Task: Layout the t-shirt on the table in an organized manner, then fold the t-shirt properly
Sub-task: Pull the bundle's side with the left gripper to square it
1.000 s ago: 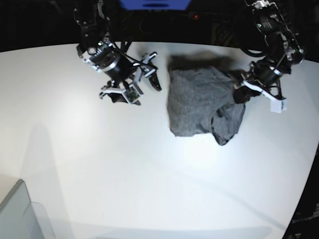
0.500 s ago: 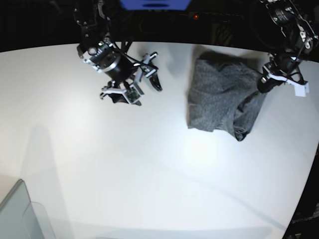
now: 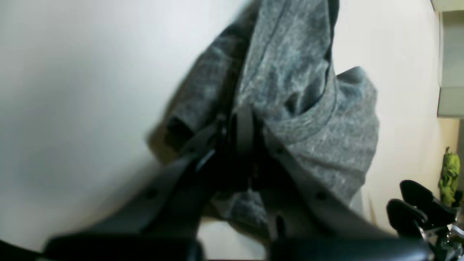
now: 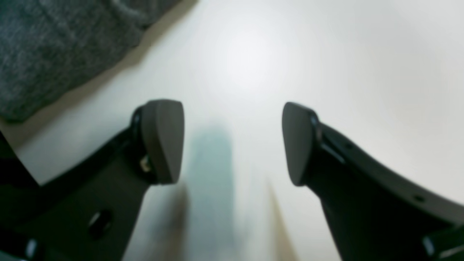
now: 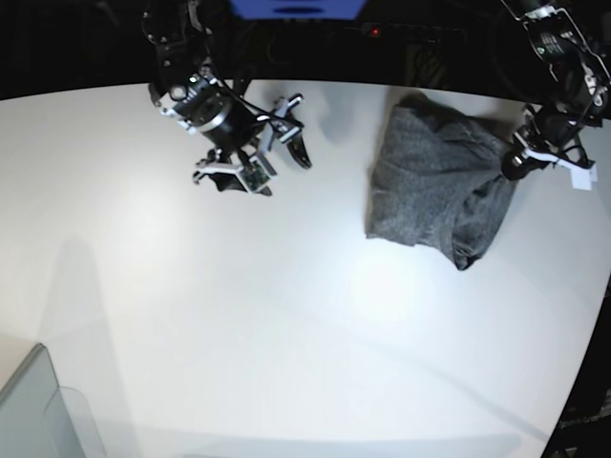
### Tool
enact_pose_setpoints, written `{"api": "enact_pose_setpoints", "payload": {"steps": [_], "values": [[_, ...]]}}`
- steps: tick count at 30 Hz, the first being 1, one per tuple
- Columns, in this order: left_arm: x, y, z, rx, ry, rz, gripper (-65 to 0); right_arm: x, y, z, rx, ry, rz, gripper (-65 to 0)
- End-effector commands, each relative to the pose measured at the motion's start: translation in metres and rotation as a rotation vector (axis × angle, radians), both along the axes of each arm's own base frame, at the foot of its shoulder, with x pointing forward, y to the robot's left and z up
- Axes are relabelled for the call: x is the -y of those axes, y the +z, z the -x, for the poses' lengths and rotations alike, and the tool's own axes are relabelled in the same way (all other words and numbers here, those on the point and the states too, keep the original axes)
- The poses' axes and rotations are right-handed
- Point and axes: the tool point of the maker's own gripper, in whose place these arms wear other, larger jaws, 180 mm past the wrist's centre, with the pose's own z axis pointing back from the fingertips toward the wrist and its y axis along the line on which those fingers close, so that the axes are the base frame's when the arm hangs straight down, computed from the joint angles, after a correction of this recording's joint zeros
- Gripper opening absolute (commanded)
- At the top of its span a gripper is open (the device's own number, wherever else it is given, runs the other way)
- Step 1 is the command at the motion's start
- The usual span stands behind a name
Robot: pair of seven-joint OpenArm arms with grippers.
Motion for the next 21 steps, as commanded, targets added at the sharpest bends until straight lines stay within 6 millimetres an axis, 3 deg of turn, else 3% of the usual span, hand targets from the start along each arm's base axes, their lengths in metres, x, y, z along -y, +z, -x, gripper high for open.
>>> {"api": "enact_pose_setpoints", "payload": {"steps": [1, 4, 8, 13, 17, 21], "values": [[-0.008, 0.012, -0.006, 0.036, -0.002, -0.028, -64.8, -0.004, 0.014, -0.006, 0.044, -0.002, -0.036, -22.4], [-0.009, 0.012, -0.006, 0.035, -0.002, -0.031, -61.4, -0.004, 0.014, -0.006, 0.044, -0.002, -0.036, -22.4], [-0.013, 0.012, -0.003, 0.03, 0.01, -0.033, -46.3, -0.004, 0.012, -0.003, 0.037, -0.002, -0.038, -22.4], [-0.041, 0.02, 0.009, 0.046, 0.102, -0.047, -31.2, -0.004, 0.025, -0.006, 0.073, -0.004, -0.041, -22.4], [-0.059, 0.028, 0.015, 0.063, 0.153, -0.067, -26.0, -0.002, 0.031, -0.008, 0.088, -0.007, -0.04, -22.4], [-0.067, 0.036, 0.011, 0.088, 0.174, -0.079, -25.2, -0.001, 0.03, -0.007, 0.087, -0.008, -0.038, -22.4]]}}
